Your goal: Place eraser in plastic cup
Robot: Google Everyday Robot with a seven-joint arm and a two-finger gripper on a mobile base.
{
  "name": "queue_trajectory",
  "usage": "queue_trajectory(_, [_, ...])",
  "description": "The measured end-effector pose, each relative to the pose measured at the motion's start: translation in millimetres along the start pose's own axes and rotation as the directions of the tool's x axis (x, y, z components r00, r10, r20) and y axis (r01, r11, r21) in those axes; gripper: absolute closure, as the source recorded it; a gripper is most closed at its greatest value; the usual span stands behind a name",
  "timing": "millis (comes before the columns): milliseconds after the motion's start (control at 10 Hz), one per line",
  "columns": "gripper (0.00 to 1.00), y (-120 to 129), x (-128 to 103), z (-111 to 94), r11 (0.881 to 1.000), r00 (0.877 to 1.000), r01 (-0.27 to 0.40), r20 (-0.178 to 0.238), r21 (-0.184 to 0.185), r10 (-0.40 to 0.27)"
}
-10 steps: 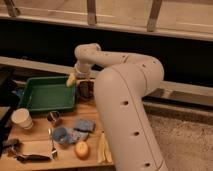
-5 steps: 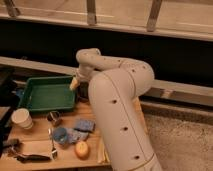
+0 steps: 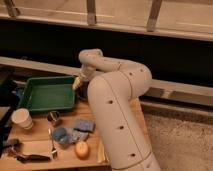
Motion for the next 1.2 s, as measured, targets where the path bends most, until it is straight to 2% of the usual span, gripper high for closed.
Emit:
queue_trajectory(700, [0.21, -18.7, -21.4, -4.8, 0.996, 0.996, -0.066, 0.063, -0.052, 0.069])
queue_trajectory(900, [0.34, -16.5, -19.9, -3.6, 0.995, 0.995, -0.069, 0.062, -0.068, 0.073])
queue_trajectory(1200, [0.66, -10.8, -16.5, 2.2, 0.994, 0.996, -0.065, 0.052, -0.089, 0.07])
